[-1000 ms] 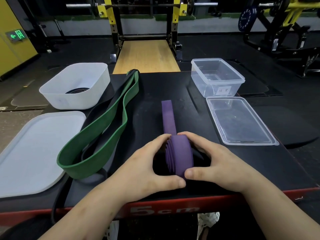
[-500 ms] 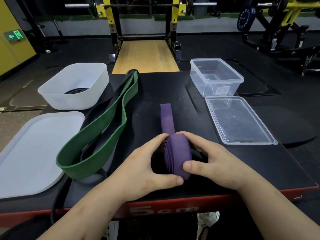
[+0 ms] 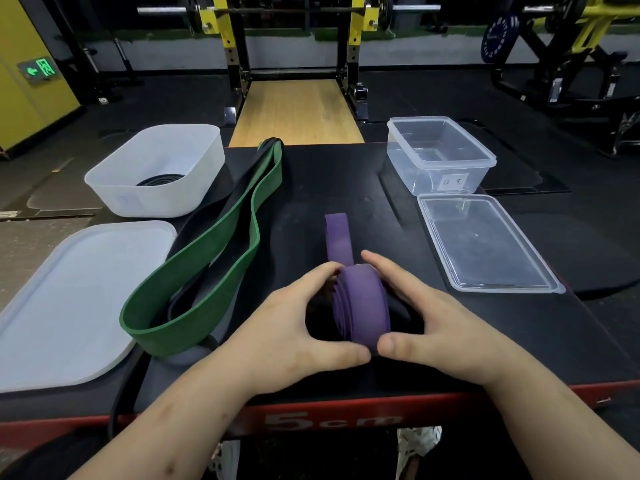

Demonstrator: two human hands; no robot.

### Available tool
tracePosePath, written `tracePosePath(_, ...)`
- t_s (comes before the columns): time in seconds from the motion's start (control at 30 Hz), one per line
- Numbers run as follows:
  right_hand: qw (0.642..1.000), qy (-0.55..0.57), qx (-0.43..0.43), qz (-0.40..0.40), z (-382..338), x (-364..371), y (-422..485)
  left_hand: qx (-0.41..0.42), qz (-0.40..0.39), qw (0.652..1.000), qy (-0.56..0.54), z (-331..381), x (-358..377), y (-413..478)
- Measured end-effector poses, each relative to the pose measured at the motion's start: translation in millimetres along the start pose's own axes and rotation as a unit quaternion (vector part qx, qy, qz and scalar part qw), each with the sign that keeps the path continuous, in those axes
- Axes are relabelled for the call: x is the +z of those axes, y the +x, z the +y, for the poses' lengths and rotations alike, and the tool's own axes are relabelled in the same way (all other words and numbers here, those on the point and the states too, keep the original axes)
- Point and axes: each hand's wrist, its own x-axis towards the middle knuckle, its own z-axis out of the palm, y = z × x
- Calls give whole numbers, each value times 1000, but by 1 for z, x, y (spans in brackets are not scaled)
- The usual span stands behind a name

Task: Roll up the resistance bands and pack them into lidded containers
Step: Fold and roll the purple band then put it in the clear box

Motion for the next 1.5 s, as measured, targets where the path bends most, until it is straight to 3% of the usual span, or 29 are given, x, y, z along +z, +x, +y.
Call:
tracePosePath(0.3,998,35,-22,38,-2,1,3,0,13,1000,6,-2,2,-3)
tracePosePath(0.47,999,35,-5,1,0,-1,1,-10,16,1000,-16,-4,5,-2)
tracePosePath(0.7,998,44,-11,41,2,5,4,-3,7,1000,-10,-3,5,-2)
tracePosePath(0.87,999,42,-4,1,5,0,1,-13,18,1000,-19,-2,6,-3)
tracePosePath(1.1,998,51,-14,34,-1,6,3,-2,-1,1000,-7,0,5,-4)
tracePosePath(1.3,999,41,-5,0,0,0,2,-18,32,999,-10,1,5,-3)
tracePosePath(1.5,998,44,-1,50,-3,4,10,-13,24,1000,-2,6,3,-2)
